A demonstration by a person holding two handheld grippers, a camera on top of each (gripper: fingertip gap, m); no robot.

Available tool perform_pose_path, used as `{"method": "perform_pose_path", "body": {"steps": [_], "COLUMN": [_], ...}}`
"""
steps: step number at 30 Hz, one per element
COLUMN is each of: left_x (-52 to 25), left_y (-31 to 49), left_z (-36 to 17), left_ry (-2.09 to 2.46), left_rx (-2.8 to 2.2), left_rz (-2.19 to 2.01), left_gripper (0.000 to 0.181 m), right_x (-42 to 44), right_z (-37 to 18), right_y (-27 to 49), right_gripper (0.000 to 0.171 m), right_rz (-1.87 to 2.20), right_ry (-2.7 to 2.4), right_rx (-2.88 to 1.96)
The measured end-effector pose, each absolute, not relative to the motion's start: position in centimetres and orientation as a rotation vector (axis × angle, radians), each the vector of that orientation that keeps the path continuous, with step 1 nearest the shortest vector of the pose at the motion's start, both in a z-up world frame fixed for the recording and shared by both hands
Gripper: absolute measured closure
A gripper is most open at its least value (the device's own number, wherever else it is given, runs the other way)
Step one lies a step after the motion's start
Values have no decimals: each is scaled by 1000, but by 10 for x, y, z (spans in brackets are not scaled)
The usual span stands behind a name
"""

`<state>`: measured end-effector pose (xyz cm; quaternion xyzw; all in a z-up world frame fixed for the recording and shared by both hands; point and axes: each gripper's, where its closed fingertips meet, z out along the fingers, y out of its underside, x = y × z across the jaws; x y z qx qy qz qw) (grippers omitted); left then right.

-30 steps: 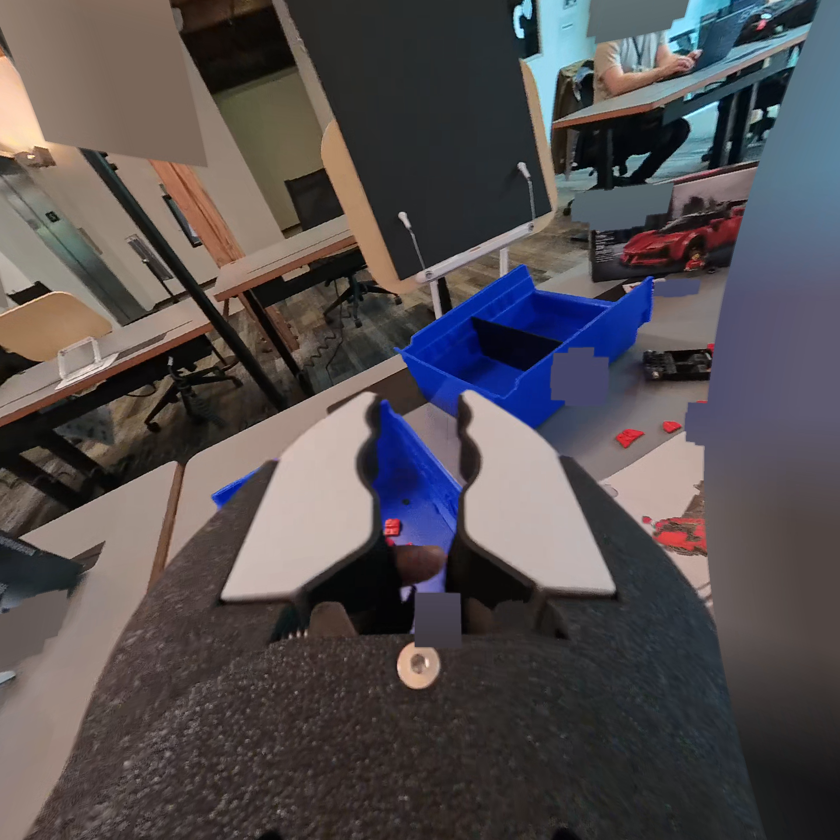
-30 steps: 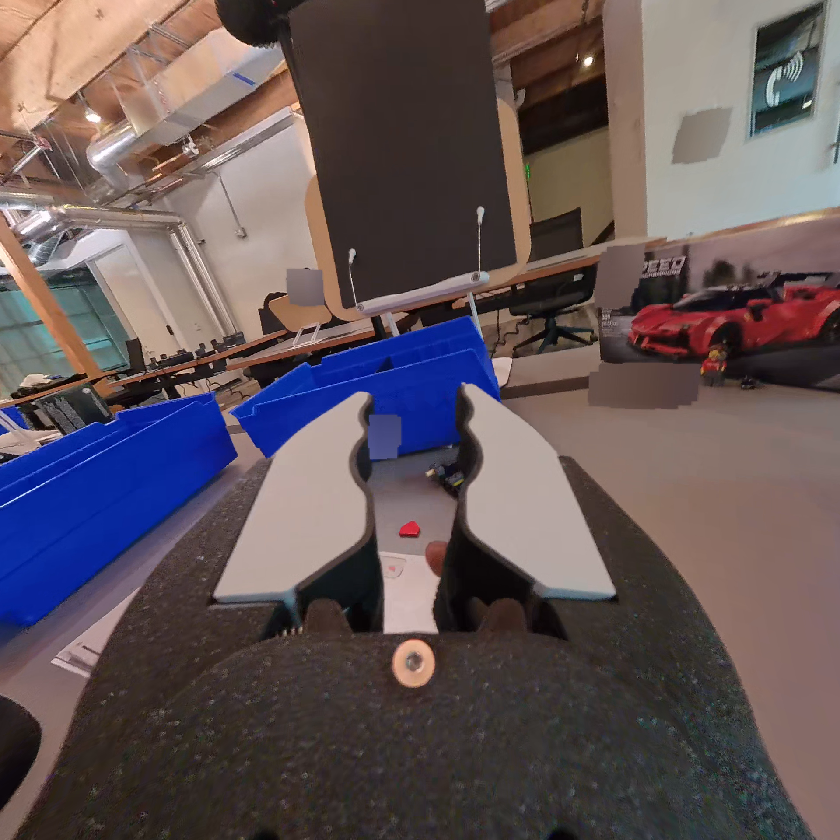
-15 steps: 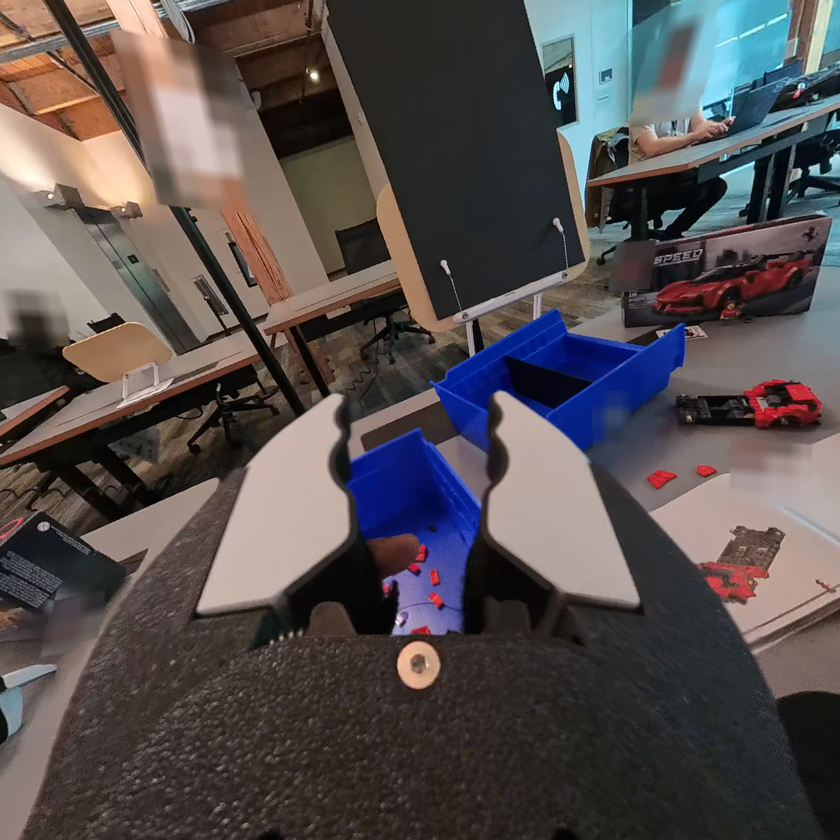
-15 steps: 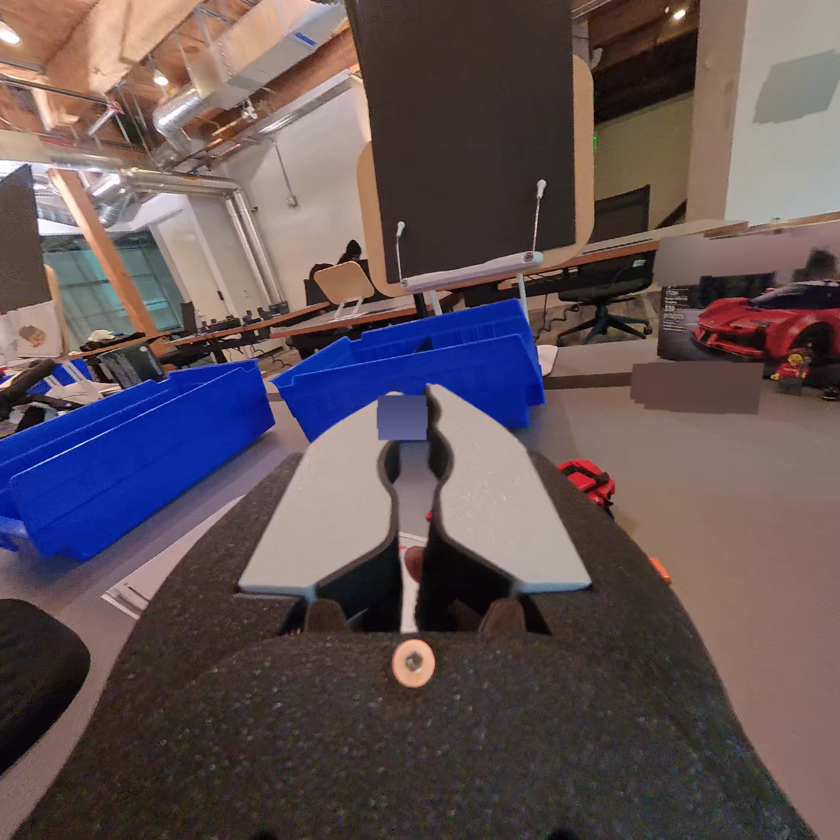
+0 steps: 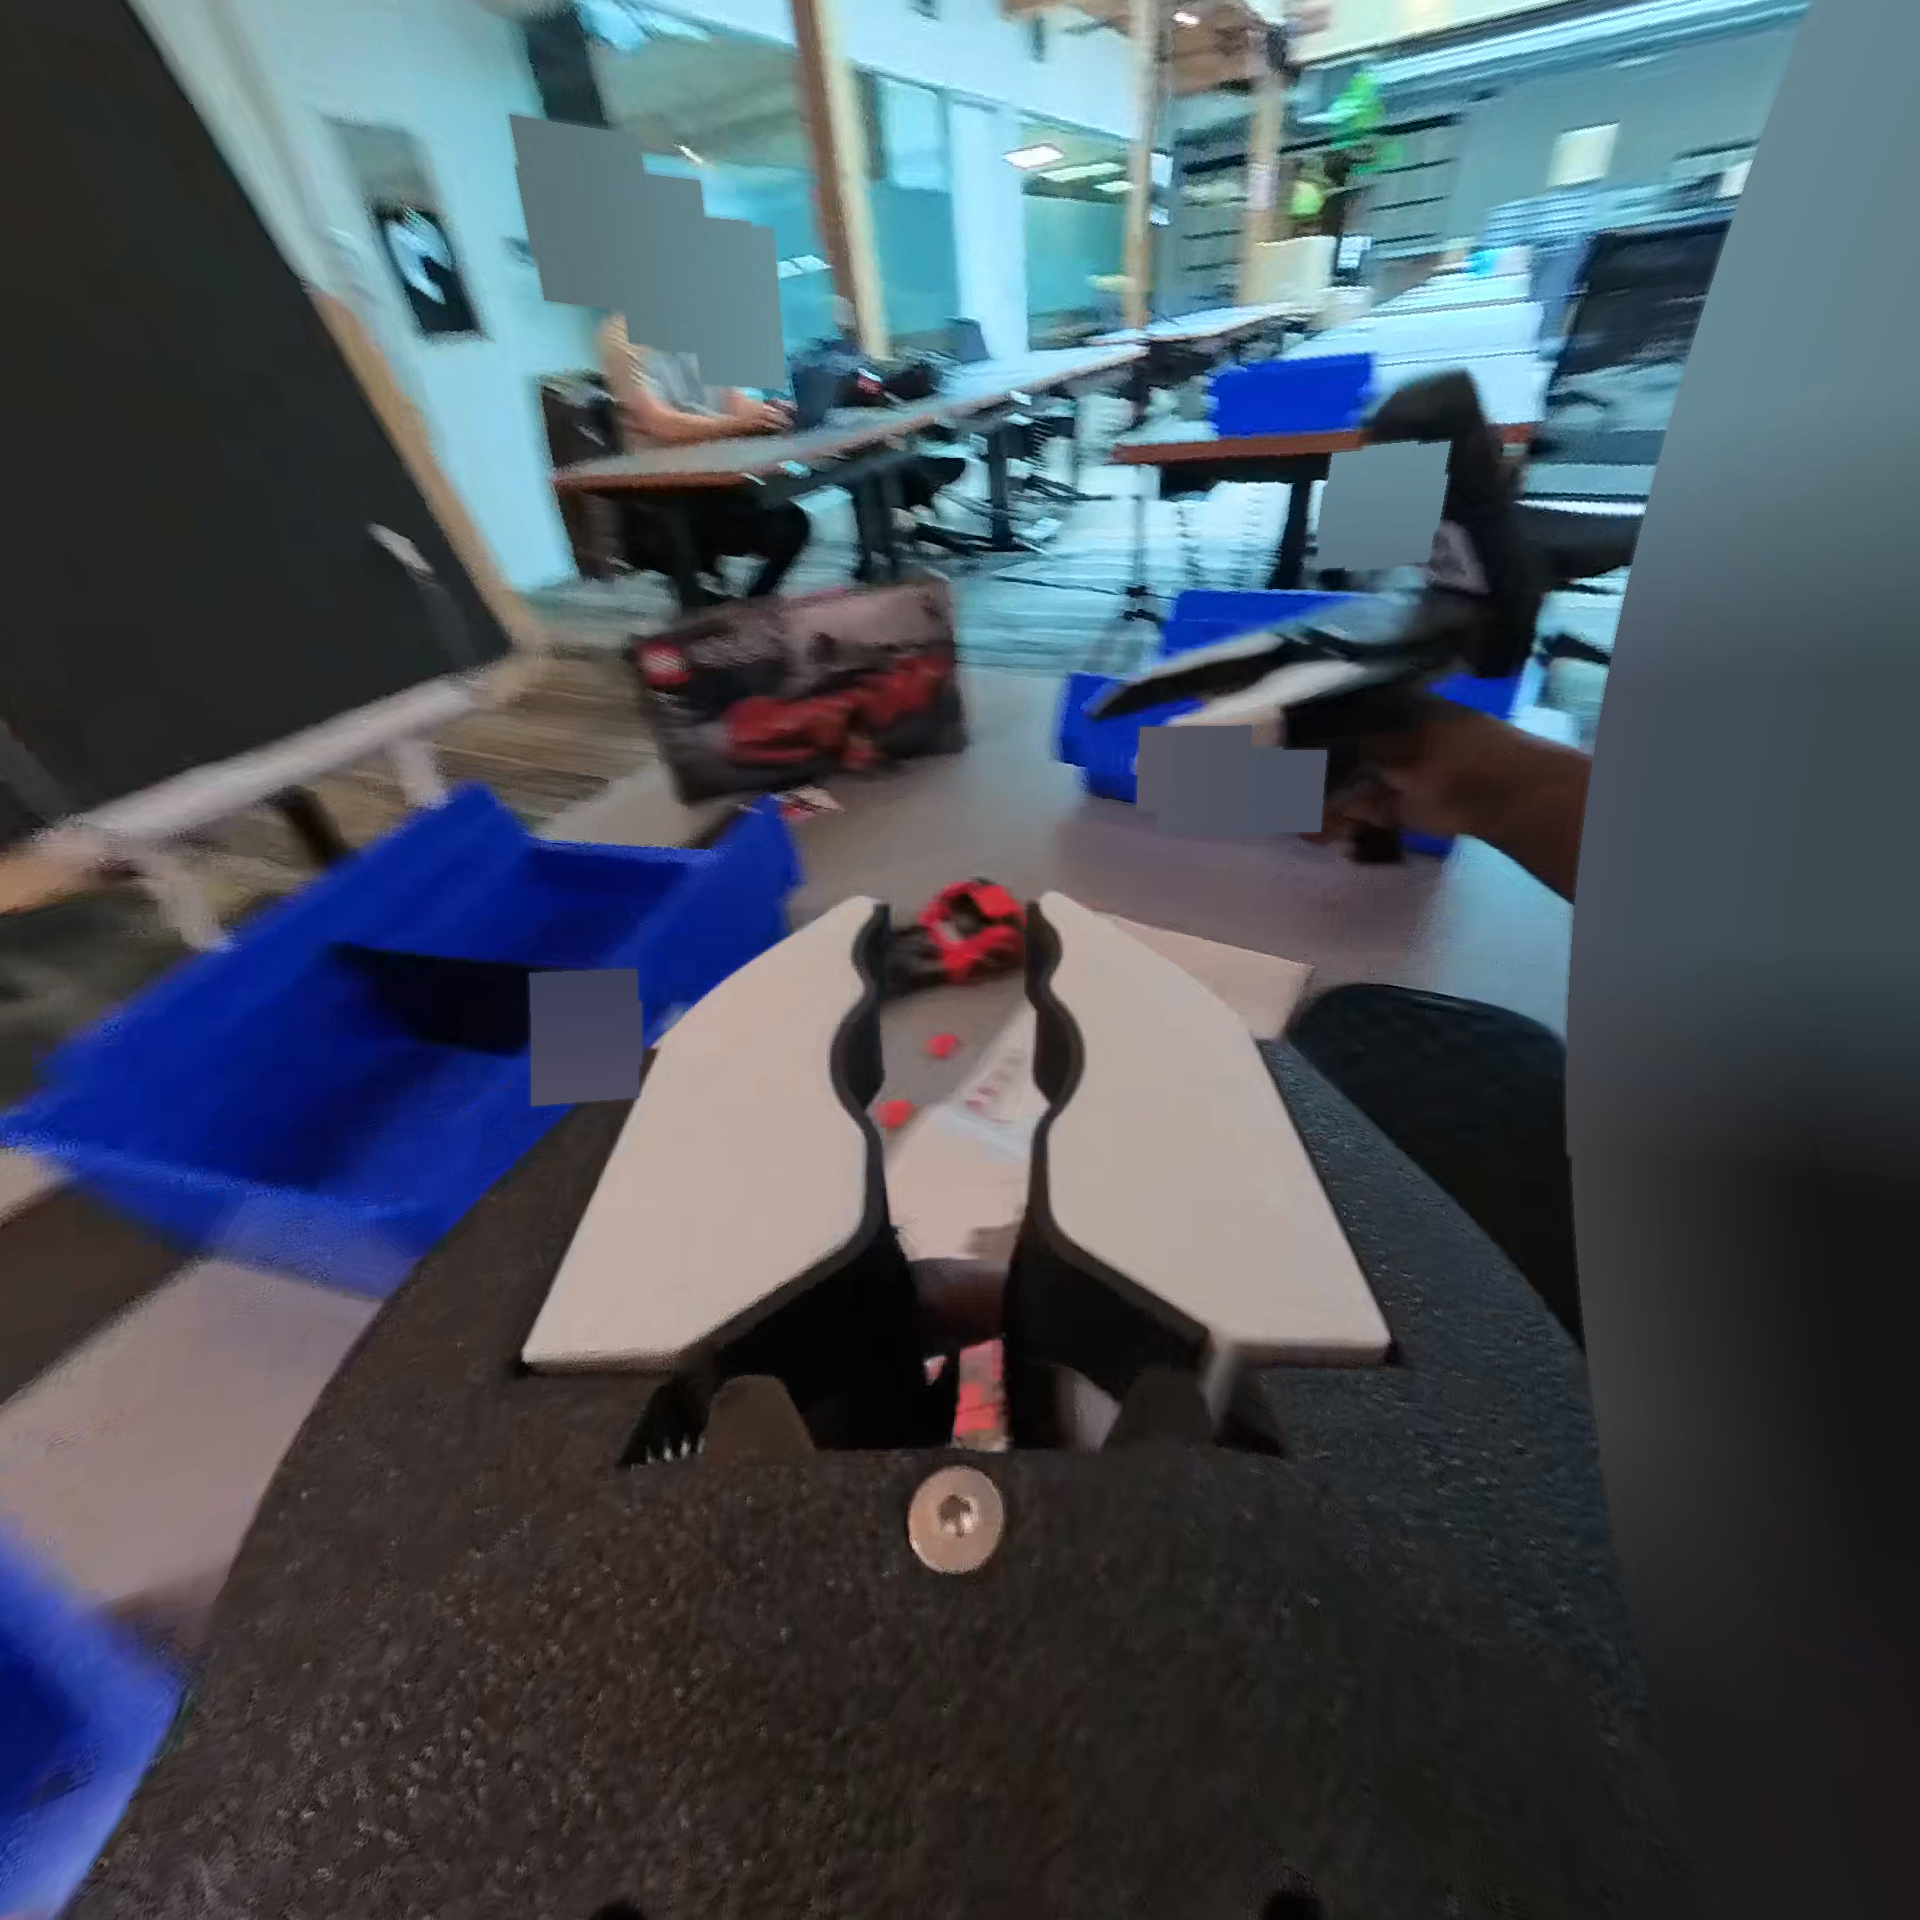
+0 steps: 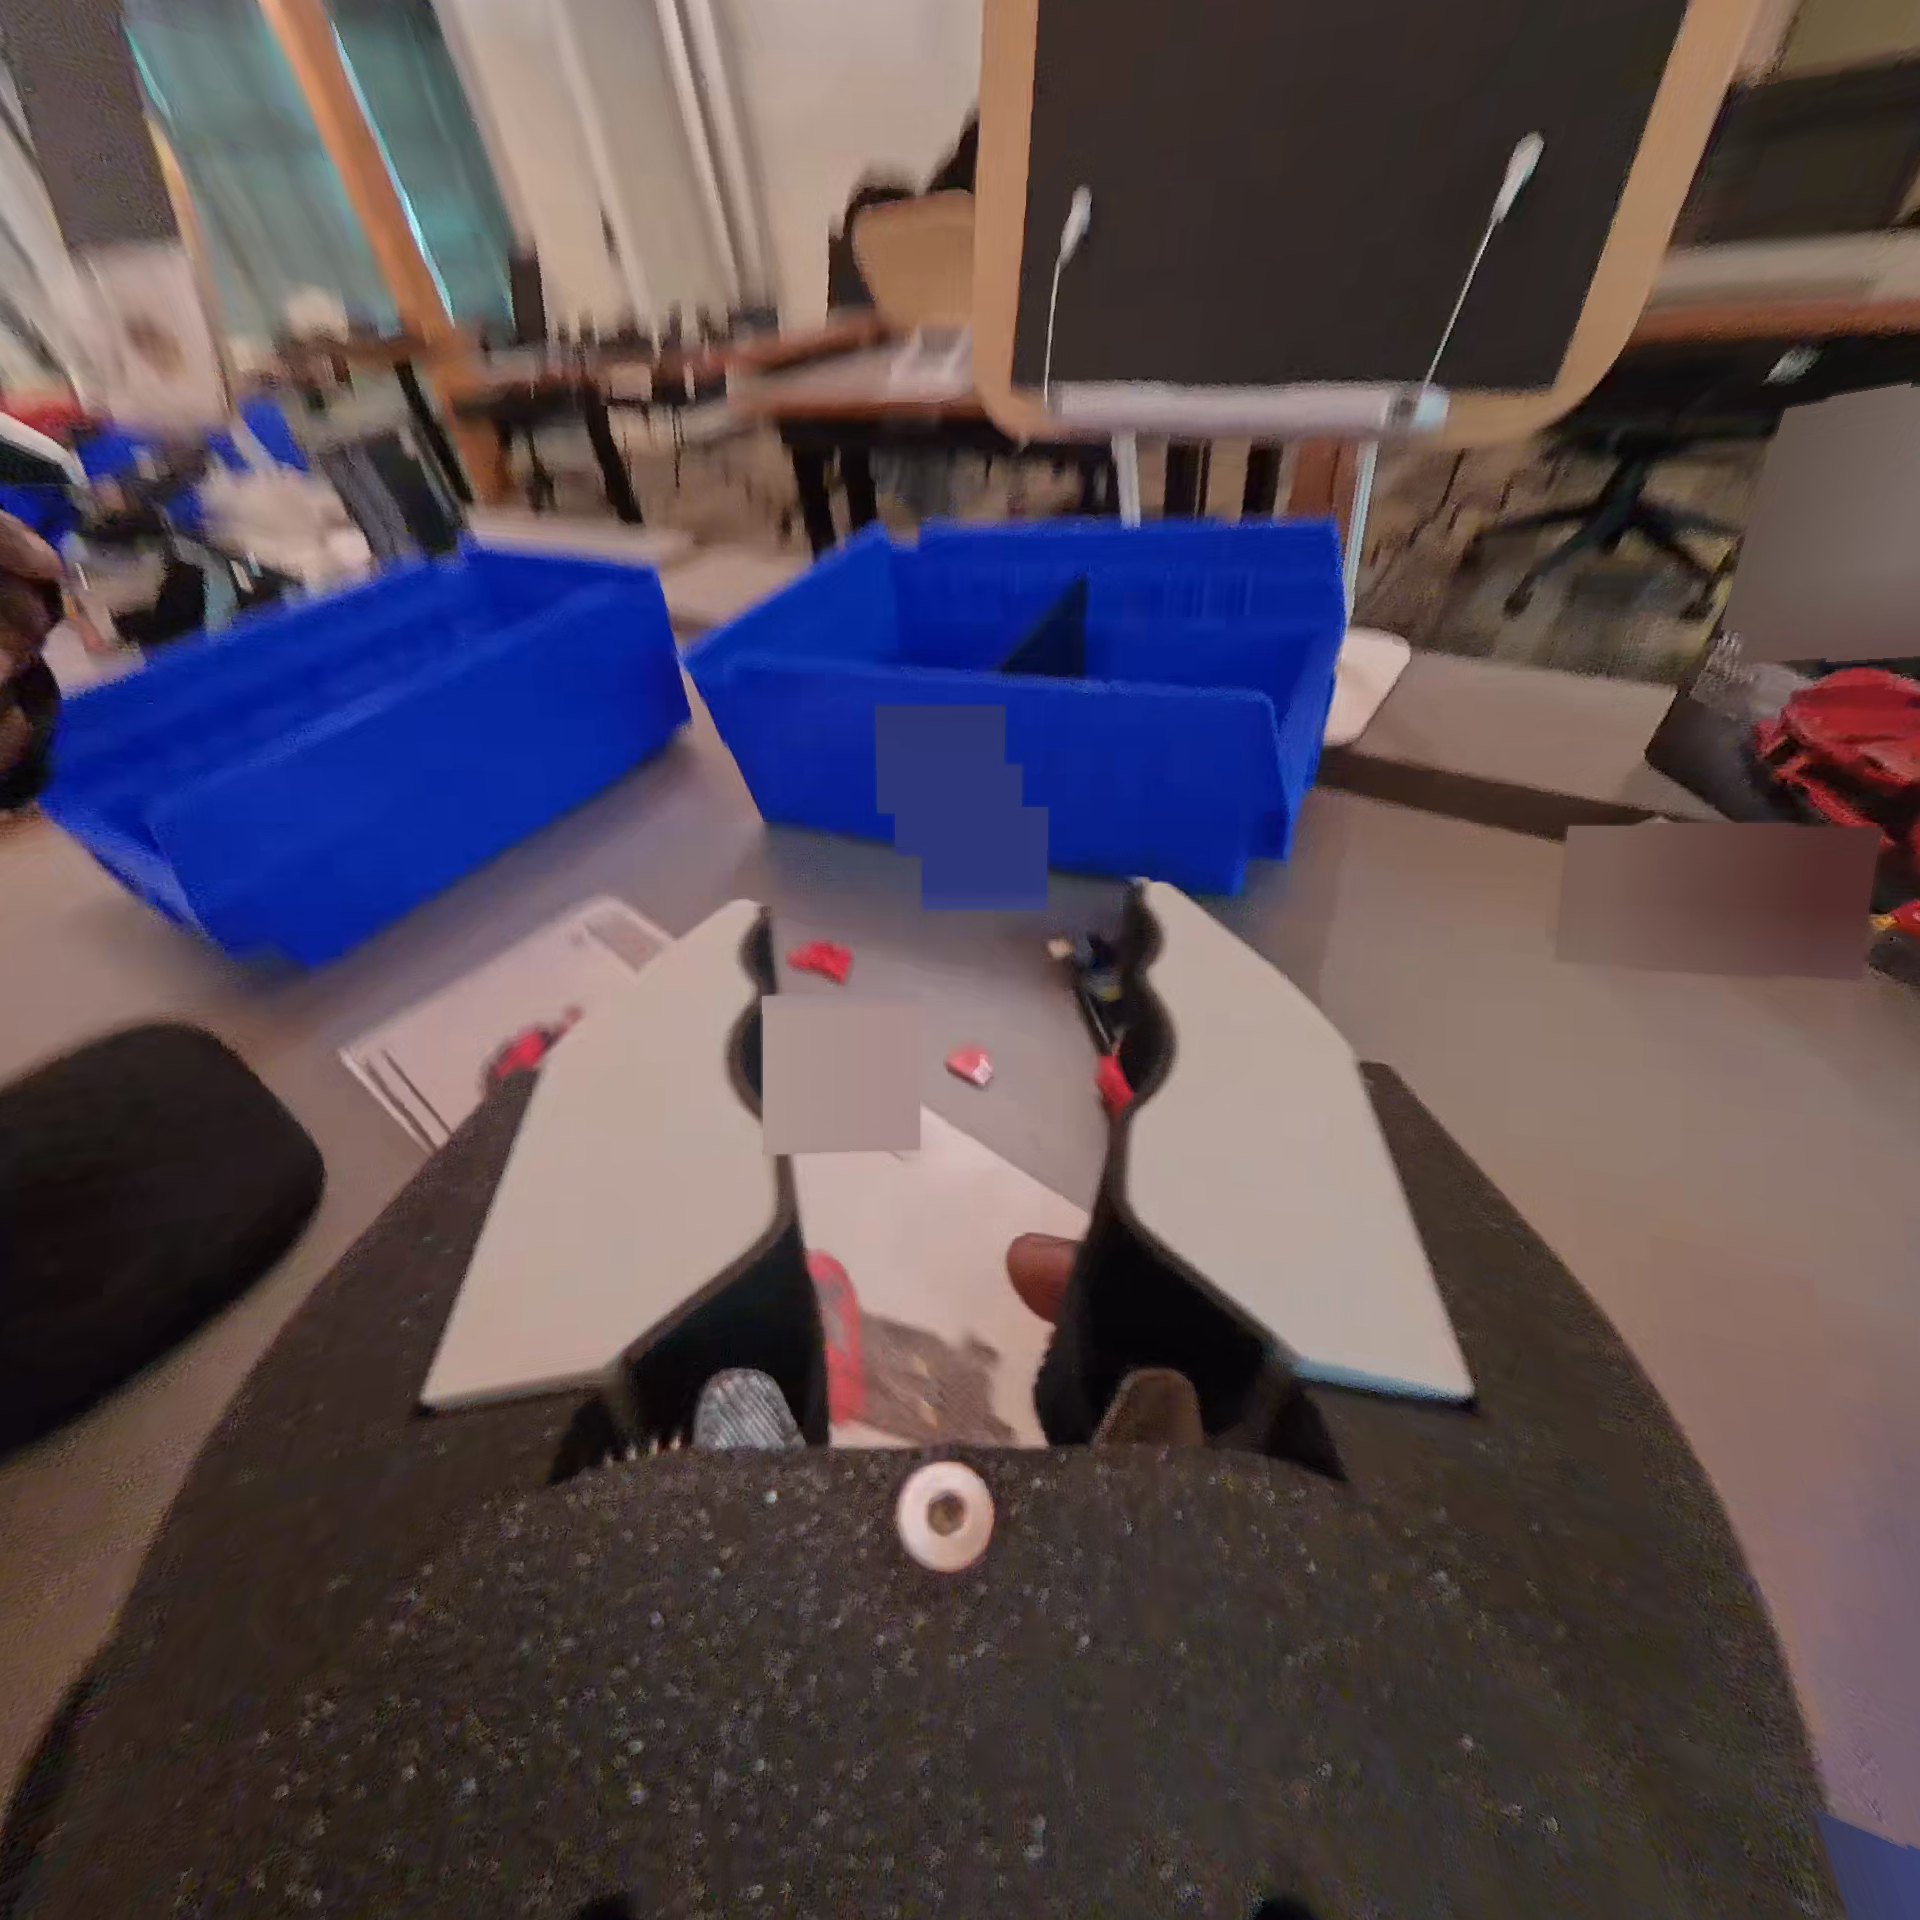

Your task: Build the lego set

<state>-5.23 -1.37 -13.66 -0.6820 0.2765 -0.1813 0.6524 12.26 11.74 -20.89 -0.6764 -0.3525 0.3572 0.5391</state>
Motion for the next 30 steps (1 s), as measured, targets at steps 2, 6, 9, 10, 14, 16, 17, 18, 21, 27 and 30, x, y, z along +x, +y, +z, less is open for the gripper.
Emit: {"method": "perform_pose_path", "body": {"steps": [2, 6, 9, 10, 14, 16, 17, 18, 21, 27, 30], "left_x": [-19, 23, 40, 42, 37, 29, 24, 19, 5, -35, -44], "left_y": [-6, 3, 5, 6, 10, 15, 18, 22, 27, 32, 26], "left_z": [-168, -218, -230, -233, -243, -244, -245, -247, -258, -263, -249], "left_ry": [667, 673, 631, 616, 601, 579, 559, 541, 519, 466, 455], "left_rx": [-1624, -1725, -1721, -1719, -1713, -1708, -1710, -1718, -1769, -1826, -1766], "left_rz": [-538, -636, -725, -741, -760, -756, -747, -734, -658, -370, -346], "left_gripper": [146, 140, 140, 140, 140, 141, 141, 141, 142, 146, 146], "right_x": [131, 129, 137, 138, 129, 125, 123, 121, 116, 111, 109], "right_z": [-226, -292, -335, -344, -358, -360, -361, -362, -363, -359, -350], "right_y": [136, 158, 190, 195, 200, 204, 206, 207, 209, 209, 208], "right_gripper": [85, 71, 77, 77, 71, 73, 76, 79, 88, 94, 94], "right_rz": [813, 792, 552, 535, 560, 524, 510, 502, 515, 501, 530], "right_ry": [-933, -1173, -1280, -1314, -1387, -1396, -1398, -1395, -1379, -1356, -1300], "right_rx": [-1719, -1972, -2040, -2056, -2058, -2031, -2021, -2012, -1997, -1963, -1941]}}
